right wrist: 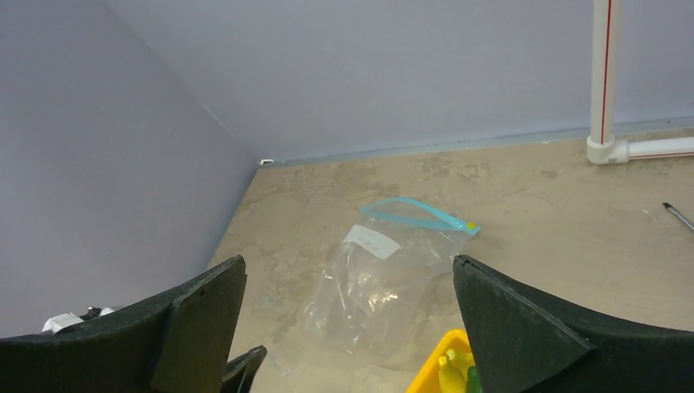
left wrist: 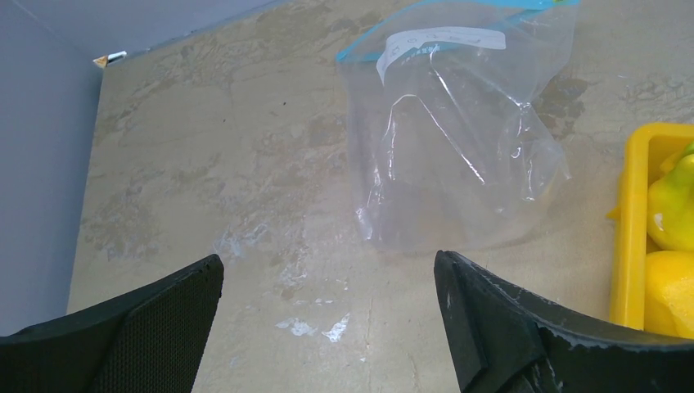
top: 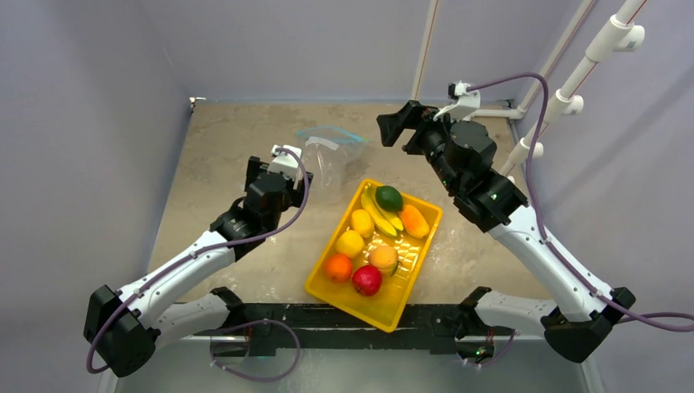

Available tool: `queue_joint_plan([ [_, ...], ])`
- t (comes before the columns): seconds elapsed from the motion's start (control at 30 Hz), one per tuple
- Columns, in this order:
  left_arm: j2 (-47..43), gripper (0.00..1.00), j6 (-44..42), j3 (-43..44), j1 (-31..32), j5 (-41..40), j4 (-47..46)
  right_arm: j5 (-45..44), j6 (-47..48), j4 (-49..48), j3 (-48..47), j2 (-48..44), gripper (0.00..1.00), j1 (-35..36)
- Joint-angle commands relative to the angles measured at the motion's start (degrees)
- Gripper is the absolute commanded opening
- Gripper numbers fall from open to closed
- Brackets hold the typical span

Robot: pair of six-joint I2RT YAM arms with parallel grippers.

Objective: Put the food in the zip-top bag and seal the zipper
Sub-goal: Move the zipper food storage bag to the center of the board.

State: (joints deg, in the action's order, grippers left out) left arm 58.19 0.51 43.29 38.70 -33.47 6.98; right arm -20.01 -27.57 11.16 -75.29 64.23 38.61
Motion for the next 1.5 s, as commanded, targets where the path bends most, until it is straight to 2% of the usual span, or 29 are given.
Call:
queue_joint_plan([
  [0.0,-1.06,0.99,1.68,2.28,0.15,0.04,-0.93,-0.33,1.55,1.25,-2.18,0.55,0.99,0.04],
  [0.63,-1.34,0.99,5.01,4.78,0.17,-0.98,2.72,1.71,-1.03,1.03,-2.27,12.26,0.99,0.03],
  [0.87,-2.17,0.99,7.70,6.06,0.19,-0.39,6.48,5.37,-2.50,-0.87,-4.06,17.17,0.99,0.00],
  [1.03,-4.66,0.99,7.22,4.49,0.15,-0.20,6.49,5.28,-4.58,0.94,-5.35,22.04,0.99,0.00],
  [1.3,-4.60,0.98,6.20,3.82,0.15,0.16,6.22,-0.74,-7.27,3.62,-8.80,28.66,0.99,-0.22],
  [1.47,-4.66,0.98,6.01,3.74,0.16,0.21,6.38,1.35,-7.58,2.15,-9.80,31.75,0.99,-3.52],
])
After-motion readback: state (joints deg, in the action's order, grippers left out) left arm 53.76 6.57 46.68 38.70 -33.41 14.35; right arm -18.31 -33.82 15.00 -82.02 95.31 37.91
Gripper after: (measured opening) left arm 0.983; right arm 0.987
